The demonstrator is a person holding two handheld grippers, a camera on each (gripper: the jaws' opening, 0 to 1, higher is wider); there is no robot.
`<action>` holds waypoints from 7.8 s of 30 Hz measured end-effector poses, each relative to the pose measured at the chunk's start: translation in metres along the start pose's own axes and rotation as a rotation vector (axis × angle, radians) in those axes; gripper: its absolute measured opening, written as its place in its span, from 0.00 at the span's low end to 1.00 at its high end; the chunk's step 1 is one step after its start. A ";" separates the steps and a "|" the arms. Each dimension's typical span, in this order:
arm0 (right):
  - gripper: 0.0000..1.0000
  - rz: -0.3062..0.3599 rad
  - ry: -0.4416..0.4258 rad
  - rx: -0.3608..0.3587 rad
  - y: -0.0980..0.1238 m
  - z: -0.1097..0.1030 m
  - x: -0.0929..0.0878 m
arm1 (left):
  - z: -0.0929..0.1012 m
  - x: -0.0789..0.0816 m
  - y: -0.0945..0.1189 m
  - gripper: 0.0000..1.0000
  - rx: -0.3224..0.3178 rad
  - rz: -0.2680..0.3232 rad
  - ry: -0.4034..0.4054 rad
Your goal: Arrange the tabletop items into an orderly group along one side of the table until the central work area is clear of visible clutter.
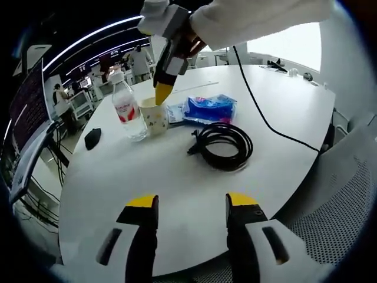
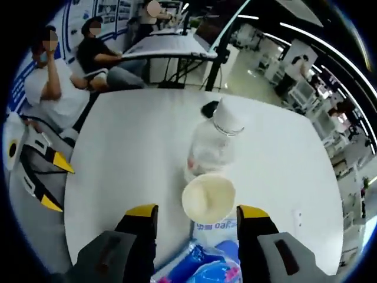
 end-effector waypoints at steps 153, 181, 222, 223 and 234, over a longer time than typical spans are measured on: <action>0.36 0.385 -1.354 -0.371 0.075 -0.057 -0.185 | -0.017 0.097 -0.239 0.28 -0.083 -0.085 -0.029; 0.00 0.526 -1.451 -0.492 0.147 -0.046 -0.201 | 0.028 0.107 -0.182 0.00 -0.148 -0.077 0.177; 0.00 0.656 -1.251 -0.532 0.315 0.014 -0.276 | 0.195 0.183 -0.212 0.02 -0.216 0.107 0.384; 0.00 0.656 -1.250 -0.539 0.318 0.017 -0.279 | 0.198 0.186 -0.215 0.02 -0.219 0.106 0.377; 0.00 0.630 -1.217 -0.565 0.313 0.067 -0.301 | 0.202 0.202 -0.269 0.03 -0.197 0.053 0.318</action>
Point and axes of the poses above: the point that each gripper's makers call its tool centre point, and the gripper's own axes: y roughly backward along the fingers, z roughly to its right, x roughly out of its top, the point moved 5 cm from there along y, roughly backward along the fingers, and after that the axes turned 14 degrees about z, right-handed, at the moved point
